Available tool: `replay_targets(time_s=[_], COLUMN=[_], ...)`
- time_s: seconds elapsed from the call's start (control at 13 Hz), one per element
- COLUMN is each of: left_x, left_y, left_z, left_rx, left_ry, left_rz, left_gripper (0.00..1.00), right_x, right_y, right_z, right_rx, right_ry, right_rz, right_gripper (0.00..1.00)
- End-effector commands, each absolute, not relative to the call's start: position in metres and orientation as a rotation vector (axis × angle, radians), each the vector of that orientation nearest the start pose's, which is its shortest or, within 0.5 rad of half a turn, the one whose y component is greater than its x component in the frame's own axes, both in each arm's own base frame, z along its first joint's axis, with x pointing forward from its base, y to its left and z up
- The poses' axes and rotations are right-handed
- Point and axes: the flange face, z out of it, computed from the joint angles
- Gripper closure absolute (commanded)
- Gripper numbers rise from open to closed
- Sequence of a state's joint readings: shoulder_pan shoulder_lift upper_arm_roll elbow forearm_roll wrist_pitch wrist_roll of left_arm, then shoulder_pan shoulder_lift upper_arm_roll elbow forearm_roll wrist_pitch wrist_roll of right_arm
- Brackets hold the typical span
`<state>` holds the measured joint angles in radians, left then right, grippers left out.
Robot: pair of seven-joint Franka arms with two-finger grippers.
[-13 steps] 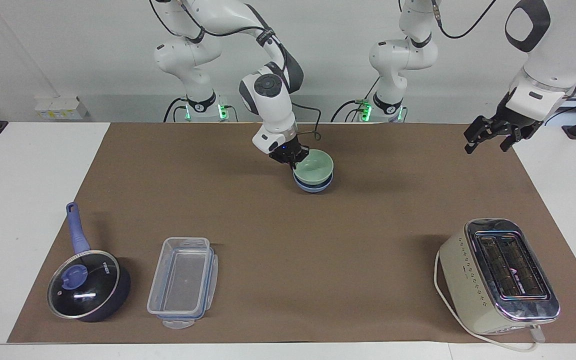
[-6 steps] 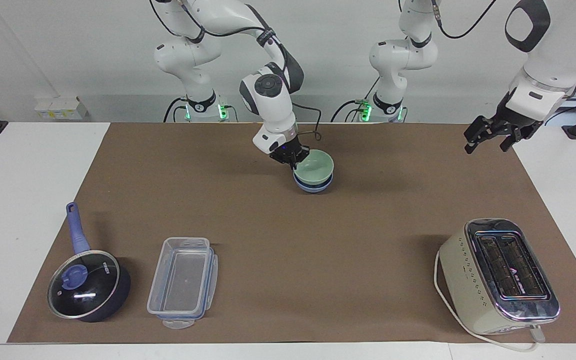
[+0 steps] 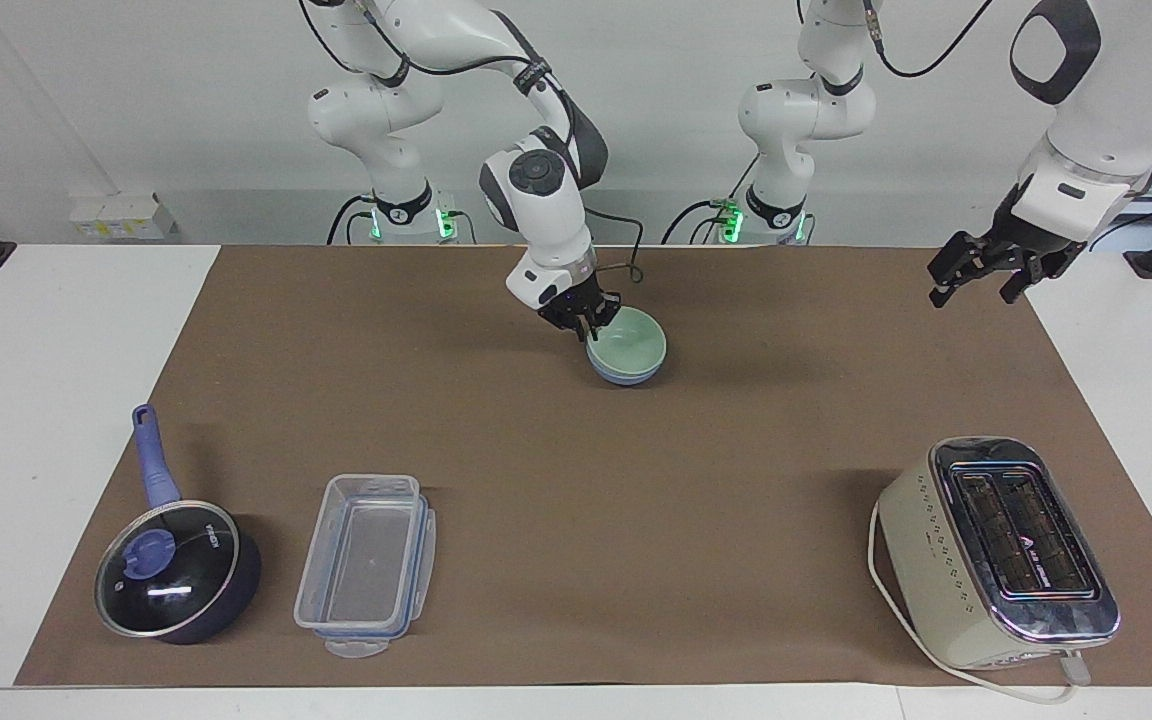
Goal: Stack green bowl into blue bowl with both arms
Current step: 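Lower the green bowl into the blue bowl and open the right gripper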
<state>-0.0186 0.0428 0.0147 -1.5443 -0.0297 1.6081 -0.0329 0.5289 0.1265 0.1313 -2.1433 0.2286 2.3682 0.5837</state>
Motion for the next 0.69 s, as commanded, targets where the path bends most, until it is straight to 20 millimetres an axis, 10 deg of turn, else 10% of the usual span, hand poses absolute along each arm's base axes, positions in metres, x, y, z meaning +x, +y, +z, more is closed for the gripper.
replay_targets(time_s=[0.0,0.38,0.62], left_x=[0.571,0.571,0.571], left_y=[-0.004,-0.004,-0.004], left_z=[0.618,0.618,0.618], left_rx=[-3.153,-3.153,-3.153], left_ry=[-0.063,-0.063,-0.063], left_rz=[-0.014,-0.014,-0.016], left_gripper=[0.0,0.0,0.0], right_x=[0.451,0.47,0.489], right_y=[0.351,0.298,0.24], right_z=[0.367,0.433,0.479], right_rx=[-2.931,-2.911,-2.937], right_ry=[0.135,0.217,0.224], right_rz=[-0.003,-0.067,-0.121], right_gripper=[0.55,0.06,0.0])
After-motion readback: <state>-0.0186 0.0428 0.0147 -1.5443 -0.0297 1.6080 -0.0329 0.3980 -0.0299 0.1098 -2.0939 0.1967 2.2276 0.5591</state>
